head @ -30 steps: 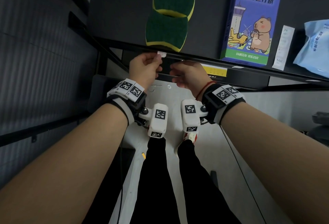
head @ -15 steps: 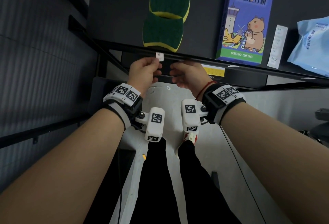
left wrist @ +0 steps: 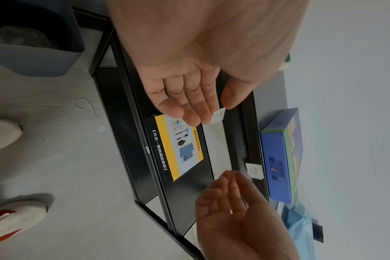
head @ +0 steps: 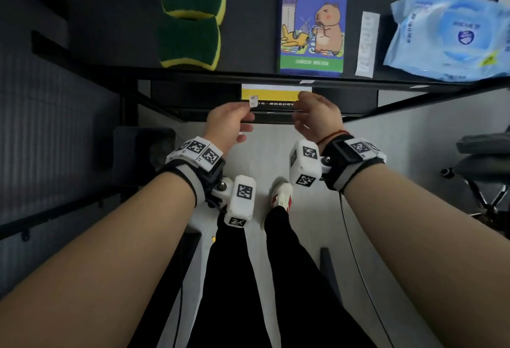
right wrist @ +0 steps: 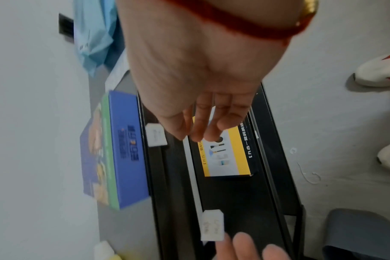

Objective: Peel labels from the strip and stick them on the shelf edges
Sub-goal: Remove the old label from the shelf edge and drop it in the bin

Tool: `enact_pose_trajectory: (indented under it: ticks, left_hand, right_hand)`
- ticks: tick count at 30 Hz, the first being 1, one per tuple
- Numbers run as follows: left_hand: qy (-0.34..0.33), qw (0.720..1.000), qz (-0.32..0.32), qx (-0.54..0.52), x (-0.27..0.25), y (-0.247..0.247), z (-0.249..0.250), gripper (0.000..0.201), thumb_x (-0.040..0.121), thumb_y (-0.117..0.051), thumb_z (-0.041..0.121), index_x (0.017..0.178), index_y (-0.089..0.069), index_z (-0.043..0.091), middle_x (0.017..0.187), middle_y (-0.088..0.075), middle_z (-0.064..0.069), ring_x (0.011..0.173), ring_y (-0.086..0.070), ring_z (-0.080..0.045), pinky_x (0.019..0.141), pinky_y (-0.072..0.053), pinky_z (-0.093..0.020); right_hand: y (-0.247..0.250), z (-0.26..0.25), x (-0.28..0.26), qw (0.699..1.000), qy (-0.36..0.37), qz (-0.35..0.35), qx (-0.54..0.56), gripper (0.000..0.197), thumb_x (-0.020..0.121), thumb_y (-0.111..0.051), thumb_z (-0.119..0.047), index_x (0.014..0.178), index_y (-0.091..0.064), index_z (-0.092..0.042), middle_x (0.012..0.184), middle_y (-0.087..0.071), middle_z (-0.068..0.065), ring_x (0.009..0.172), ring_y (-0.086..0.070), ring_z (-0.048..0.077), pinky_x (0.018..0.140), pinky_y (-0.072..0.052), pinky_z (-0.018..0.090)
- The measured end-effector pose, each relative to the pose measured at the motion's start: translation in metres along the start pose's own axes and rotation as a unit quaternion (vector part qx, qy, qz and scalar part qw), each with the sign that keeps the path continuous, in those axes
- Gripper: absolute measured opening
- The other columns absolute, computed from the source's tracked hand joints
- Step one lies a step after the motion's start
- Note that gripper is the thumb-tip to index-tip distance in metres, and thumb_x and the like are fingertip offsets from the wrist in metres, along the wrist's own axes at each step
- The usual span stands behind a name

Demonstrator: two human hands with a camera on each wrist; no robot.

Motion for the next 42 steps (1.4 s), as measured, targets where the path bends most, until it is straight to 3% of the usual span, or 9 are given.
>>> enact_pose_trajectory:
  ticks: [5, 12, 22, 28, 31, 34, 38, 42]
  left_hand:
    - [0.006, 1.0, 0.005, -0.01, 0.002, -0.021, -0.004, 0.01, 0.102, -0.06, 0.022, 0.095, -0.067, 0.024, 0.087, -0.07, 0.001, 0.07, -0.064, -0.012, 0.062, -0.047, -0.024]
    - [0.001, 0.999, 0.025, -0.038, 0.004, -0.035, -0.005, 0.011, 0.101, -0.06, 0.019, 0.095, -0.066, 0.025, 0.084, -0.072, 0.004, 0.07, -0.066, -0.011, 0.066, -0.048, -0.025]
    - [-0.017, 0.998, 0.028, -0.049, 0.002, -0.049, 0.0, 0.011, 0.099, -0.063, 0.015, 0.096, -0.064, 0.025, 0.087, -0.073, 0.004, 0.076, -0.068, -0.01, 0.073, -0.05, -0.027]
    - [-0.034, 0.998, 0.015, -0.051, -0.001, -0.062, 0.001, 0.03, 0.093, -0.073, 0.013, 0.12, -0.062, 0.022, 0.102, -0.075, 0.004, 0.094, -0.071, -0.011, 0.085, -0.054, -0.029]
    - [-0.039, 0.998, 0.006, -0.058, -0.005, -0.069, 0.001, 0.033, 0.093, -0.074, 0.012, 0.122, -0.06, 0.02, 0.109, -0.075, 0.002, 0.104, -0.071, -0.014, 0.089, -0.054, -0.03]
    - [-0.045, 0.998, -0.002, -0.05, -0.006, -0.076, -0.001, 0.032, 0.091, -0.076, 0.014, 0.12, -0.063, 0.021, 0.116, -0.076, 0.0, 0.111, -0.071, -0.016, 0.087, -0.053, -0.029]
    - [-0.054, 0.998, 0.014, -0.03, -0.004, -0.086, -0.005, 0.037, 0.088, -0.079, 0.013, 0.12, -0.063, 0.022, 0.111, -0.078, 0.001, 0.106, -0.073, -0.013, 0.081, -0.053, -0.024]
    - [-0.067, 0.997, 0.032, -0.004, -0.001, -0.098, -0.009, 0.044, 0.085, -0.081, 0.01, 0.125, -0.063, 0.018, 0.109, -0.077, 0.0, 0.103, -0.073, -0.012, 0.081, -0.056, -0.023]
  right_hand:
    - [0.013, -0.01, 0.006, 0.998, 0.025, 0.009, 0.052, 0.009, 0.094, -0.065, -0.009, 0.101, -0.066, -0.015, 0.086, -0.066, 0.004, 0.053, -0.056, 0.01, 0.053, -0.047, 0.023]
    - [0.01, -0.017, 0.007, 0.998, 0.027, -0.003, 0.05, 0.01, 0.09, -0.071, -0.009, 0.094, -0.064, -0.016, 0.087, -0.066, 0.004, 0.059, -0.06, 0.012, 0.055, -0.049, 0.023]
    - [0.016, -0.015, 0.008, 0.998, 0.042, -0.038, -0.008, 0.012, 0.09, -0.075, -0.021, 0.097, -0.069, -0.015, 0.089, -0.069, 0.001, 0.064, -0.06, 0.011, 0.06, -0.05, 0.025]
    - [0.022, -0.014, 0.001, 0.996, 0.051, -0.066, -0.031, 0.007, 0.094, -0.07, -0.021, 0.097, -0.067, -0.015, 0.085, -0.066, 0.0, 0.062, -0.06, 0.009, 0.06, -0.051, 0.023]
    - [0.026, -0.01, -0.005, 0.994, 0.052, -0.083, -0.052, 0.005, 0.095, -0.069, -0.019, 0.097, -0.066, -0.015, 0.081, -0.066, 0.0, 0.062, -0.059, 0.009, 0.061, -0.05, 0.024]
    - [0.033, -0.002, -0.01, 0.992, 0.046, -0.095, -0.074, 0.011, 0.096, -0.066, -0.022, 0.102, -0.069, -0.013, 0.088, -0.069, 0.002, 0.063, -0.059, 0.008, 0.063, -0.048, 0.024]
    - [0.046, 0.004, -0.011, 0.992, 0.039, -0.101, -0.07, 0.023, 0.098, -0.064, -0.022, 0.114, -0.07, -0.006, 0.093, -0.07, 0.005, 0.062, -0.058, 0.007, 0.061, -0.047, 0.022]
    - [0.062, -0.001, -0.011, 0.989, 0.044, -0.11, -0.084, 0.023, 0.098, -0.063, -0.024, 0.113, -0.071, -0.008, 0.094, -0.071, 0.006, 0.066, -0.059, 0.009, 0.062, -0.049, 0.022]
Point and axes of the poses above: each hand's wrist, its own x-axis towards the middle knuckle, its own y-axis out of the back of the hand, z = x × y, the point moved 3 cm from there along x, towards the middle knuckle
